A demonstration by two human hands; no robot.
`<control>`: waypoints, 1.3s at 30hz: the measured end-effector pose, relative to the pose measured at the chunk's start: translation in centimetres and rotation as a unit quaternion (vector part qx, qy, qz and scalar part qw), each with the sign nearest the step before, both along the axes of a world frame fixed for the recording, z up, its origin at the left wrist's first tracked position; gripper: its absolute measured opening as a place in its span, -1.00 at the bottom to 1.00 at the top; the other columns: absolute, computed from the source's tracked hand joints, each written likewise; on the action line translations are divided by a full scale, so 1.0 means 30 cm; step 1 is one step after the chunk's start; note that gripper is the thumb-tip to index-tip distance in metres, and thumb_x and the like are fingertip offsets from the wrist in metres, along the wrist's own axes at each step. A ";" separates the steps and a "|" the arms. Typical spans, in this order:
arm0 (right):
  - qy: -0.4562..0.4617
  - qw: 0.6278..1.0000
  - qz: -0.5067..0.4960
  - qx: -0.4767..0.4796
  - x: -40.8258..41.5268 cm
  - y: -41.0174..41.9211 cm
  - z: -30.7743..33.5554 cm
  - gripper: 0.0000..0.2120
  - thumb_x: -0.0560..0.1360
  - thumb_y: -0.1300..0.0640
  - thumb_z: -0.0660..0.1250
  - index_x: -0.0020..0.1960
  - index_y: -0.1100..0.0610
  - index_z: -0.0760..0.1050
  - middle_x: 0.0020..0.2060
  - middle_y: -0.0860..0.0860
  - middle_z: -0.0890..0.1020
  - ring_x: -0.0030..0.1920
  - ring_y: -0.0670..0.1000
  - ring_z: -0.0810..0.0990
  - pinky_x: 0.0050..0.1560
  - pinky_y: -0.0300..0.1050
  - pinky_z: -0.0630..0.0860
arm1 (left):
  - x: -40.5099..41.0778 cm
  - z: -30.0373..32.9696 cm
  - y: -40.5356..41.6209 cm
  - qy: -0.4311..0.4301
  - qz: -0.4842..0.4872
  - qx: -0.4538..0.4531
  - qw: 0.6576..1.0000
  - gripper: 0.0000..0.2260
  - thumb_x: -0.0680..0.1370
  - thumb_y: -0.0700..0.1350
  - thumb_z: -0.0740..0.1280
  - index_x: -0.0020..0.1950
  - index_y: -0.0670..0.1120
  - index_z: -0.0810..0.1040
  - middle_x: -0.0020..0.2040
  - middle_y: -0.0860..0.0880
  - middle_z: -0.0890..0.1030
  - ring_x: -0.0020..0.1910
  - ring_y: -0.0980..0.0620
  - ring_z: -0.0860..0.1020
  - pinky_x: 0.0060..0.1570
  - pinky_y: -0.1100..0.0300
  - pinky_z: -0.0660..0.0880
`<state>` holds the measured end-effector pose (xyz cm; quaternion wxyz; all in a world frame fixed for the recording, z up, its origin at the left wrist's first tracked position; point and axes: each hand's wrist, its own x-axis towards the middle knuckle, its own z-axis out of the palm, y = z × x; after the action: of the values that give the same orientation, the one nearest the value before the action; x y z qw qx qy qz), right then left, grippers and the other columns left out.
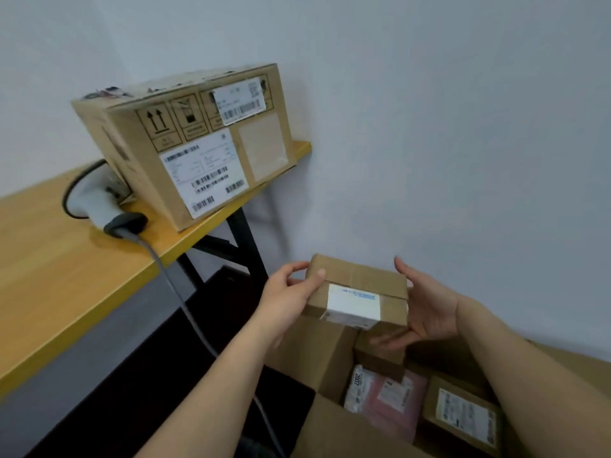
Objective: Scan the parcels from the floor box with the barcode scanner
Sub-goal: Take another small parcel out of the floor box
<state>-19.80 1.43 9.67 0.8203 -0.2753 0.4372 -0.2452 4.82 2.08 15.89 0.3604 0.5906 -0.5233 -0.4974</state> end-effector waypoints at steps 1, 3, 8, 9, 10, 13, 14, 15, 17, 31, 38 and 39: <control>-0.021 1.000 -0.003 -0.021 0.010 0.001 0.041 -0.20 0.39 -0.51 0.07 0.33 0.06 0.52 0.29 0.29 0.54 0.24 0.44 0.51 0.14 0.32 0.51 | 0.018 0.033 0.005 0.001 0.011 -0.003 1.000 -0.65 0.49 0.08 0.40 0.24 0.01 0.53 0.03 -0.03 0.57 -0.07 0.08 0.58 -0.17 0.26 0.47; -0.054 0.997 -0.011 -0.061 0.039 0.013 0.129 -0.25 0.42 -0.47 0.09 0.35 0.04 0.50 0.32 0.25 0.53 0.29 0.41 0.48 0.24 0.39 0.38 | 0.056 0.108 0.022 0.002 0.027 -0.007 1.000 -0.67 0.50 0.13 0.37 0.18 0.00 0.57 0.08 -0.03 0.60 0.01 0.03 0.57 -0.06 0.15 0.52; -0.090 0.981 0.010 -0.171 0.100 0.039 0.295 -0.24 0.33 -0.25 0.47 0.44 0.01 0.40 0.39 0.22 0.47 0.32 0.37 0.47 0.17 0.29 0.52 | 0.129 0.259 0.066 0.017 0.065 -0.009 0.998 -0.73 0.54 0.14 0.29 0.03 -0.04 0.59 -0.05 -0.07 0.65 -0.11 -0.03 0.56 -0.09 0.09 0.47; -0.095 0.979 0.009 -0.181 0.117 0.052 0.334 -0.23 0.27 -0.19 0.55 0.41 0.03 0.44 0.37 0.22 0.48 0.28 0.35 0.51 0.08 0.23 0.58 | 0.150 0.287 0.081 0.018 0.071 -0.013 0.997 -0.70 0.53 0.15 0.28 0.05 -0.05 0.59 -0.07 -0.08 0.64 -0.14 -0.04 0.54 -0.11 0.09 0.44; -0.099 0.977 0.006 -0.189 0.129 0.061 0.365 -0.24 0.23 -0.14 0.61 0.36 0.05 0.51 0.35 0.22 0.50 0.21 0.32 0.58 -0.01 0.16 0.63 | 0.167 0.313 0.096 0.016 0.074 -0.015 0.997 -0.69 0.53 0.16 0.27 0.06 -0.04 0.60 -0.08 -0.08 0.63 -0.17 -0.04 0.51 -0.14 0.08 0.42; -0.117 0.972 -0.004 -0.205 0.178 0.081 0.453 -0.27 0.15 -0.05 0.67 0.27 0.08 0.58 0.29 0.21 0.51 0.04 0.19 0.67 -0.15 0.00 0.67 | 0.224 0.389 0.146 0.006 0.068 -0.032 0.997 -0.69 0.52 0.16 0.25 0.10 -0.01 0.59 -0.14 -0.05 0.59 -0.23 -0.03 0.46 -0.19 0.09 0.38; -0.126 0.970 -0.006 -0.207 0.196 0.085 0.479 -0.27 0.15 -0.04 0.68 0.27 0.09 0.58 0.29 0.22 0.52 0.04 0.18 0.67 -0.16 -0.02 0.67 | 0.241 0.413 0.161 0.006 0.061 -0.035 0.998 -0.68 0.53 0.15 0.25 0.12 -0.01 0.59 -0.15 -0.04 0.59 -0.23 -0.03 0.47 -0.19 0.09 0.38; -0.132 0.969 -0.005 -0.209 0.216 0.089 0.504 -0.26 0.15 -0.04 0.68 0.28 0.09 0.57 0.29 0.23 0.52 0.06 0.17 0.67 -0.14 -0.03 0.67 | 0.261 0.435 0.177 0.009 0.053 -0.035 0.998 -0.67 0.53 0.16 0.24 0.14 0.00 0.58 -0.15 -0.04 0.61 -0.21 -0.02 0.49 -0.17 0.10 0.40; -0.133 0.968 0.005 -0.215 0.262 0.098 0.553 -0.25 0.16 -0.05 0.67 0.29 0.11 0.57 0.31 0.26 0.52 0.13 0.18 0.64 -0.04 -0.02 0.67 | 0.305 0.480 0.214 0.019 0.037 -0.035 0.999 -0.67 0.52 0.21 0.25 0.13 0.04 0.58 -0.12 0.00 0.66 -0.16 -0.01 0.54 -0.15 0.12 0.45; -0.052 0.956 0.027 -0.289 0.758 0.146 0.828 -0.49 0.44 -0.18 0.29 0.24 0.14 0.51 -0.01 0.22 0.67 -0.21 0.09 0.68 -0.29 -0.17 0.67 | 0.734 0.562 0.383 0.138 0.010 -0.072 0.988 -0.10 0.13 0.21 0.60 0.39 -0.05 0.40 0.15 -0.06 0.66 0.14 -0.06 0.60 0.16 -0.08 0.53; 0.224 0.864 -0.016 -0.451 1.045 0.056 0.786 -0.68 0.58 0.09 0.30 0.30 0.15 0.49 0.16 0.09 0.62 0.12 0.04 0.61 0.14 -0.08 0.57 | 0.924 0.511 0.407 0.268 0.165 -0.149 0.938 -0.47 0.31 -0.07 0.54 0.22 -0.10 0.46 0.15 -0.09 0.64 0.05 0.02 0.64 0.05 0.07 0.57; 0.292 0.820 -0.015 -0.492 1.077 0.038 0.768 -0.67 0.57 0.10 0.30 0.32 0.13 0.48 0.20 0.04 0.58 0.16 0.01 0.57 0.19 -0.09 0.52 | 0.952 0.491 0.403 0.257 0.192 -0.159 0.934 -0.52 0.31 -0.08 0.54 0.16 -0.08 0.47 0.13 -0.09 0.64 0.04 0.01 0.63 0.10 0.07 0.55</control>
<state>12.51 2.57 32.71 0.4057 -0.6944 0.4817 -0.3481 33.38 14.16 30.62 0.6606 0.4667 -0.3612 -0.4639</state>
